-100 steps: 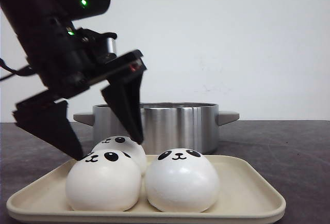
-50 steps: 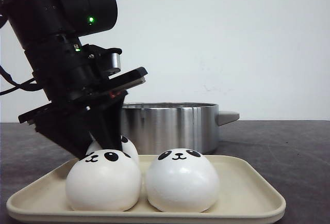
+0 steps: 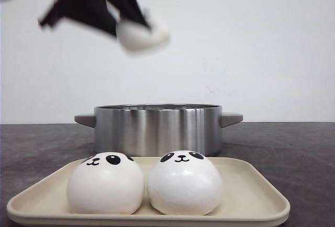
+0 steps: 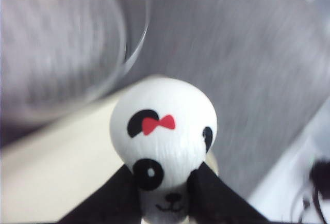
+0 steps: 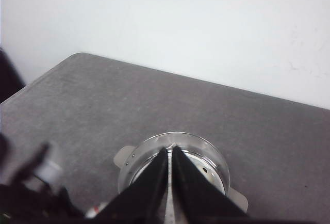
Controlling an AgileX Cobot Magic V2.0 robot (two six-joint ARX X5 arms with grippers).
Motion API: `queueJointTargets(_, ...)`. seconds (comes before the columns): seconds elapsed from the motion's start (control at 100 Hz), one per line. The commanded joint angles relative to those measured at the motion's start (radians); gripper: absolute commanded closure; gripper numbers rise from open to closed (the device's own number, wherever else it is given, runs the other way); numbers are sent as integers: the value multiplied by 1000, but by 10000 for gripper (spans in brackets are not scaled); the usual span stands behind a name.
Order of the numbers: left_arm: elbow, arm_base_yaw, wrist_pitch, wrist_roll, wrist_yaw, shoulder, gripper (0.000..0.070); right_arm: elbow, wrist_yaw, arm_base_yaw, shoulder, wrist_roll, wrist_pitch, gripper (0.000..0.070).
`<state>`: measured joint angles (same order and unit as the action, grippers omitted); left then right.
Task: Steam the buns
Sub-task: 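Lift the bun with the left gripper and move it over the pot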
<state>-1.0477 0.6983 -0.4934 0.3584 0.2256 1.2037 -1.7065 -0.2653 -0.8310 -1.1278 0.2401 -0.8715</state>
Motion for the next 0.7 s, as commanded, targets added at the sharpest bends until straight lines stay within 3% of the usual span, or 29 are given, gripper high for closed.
queueJointTargets(0.0,-31,2,49,-5,-90,4,690,-18,-2,-11,-8,10,16,696)
queueJointTargets(0.06,-45,-14,74,-5,-126,6,690,-18,-2,-11,-8,10,24,696)
queueJointTargets(0.31,-117,-104,122,12,-124,175,690,-18,-2,-11,-9,5,66,696)
queueJointTargets(0.69,-423,-150,104,35,-101,577,690,-18,-2,-11,-9,-12,69,696)
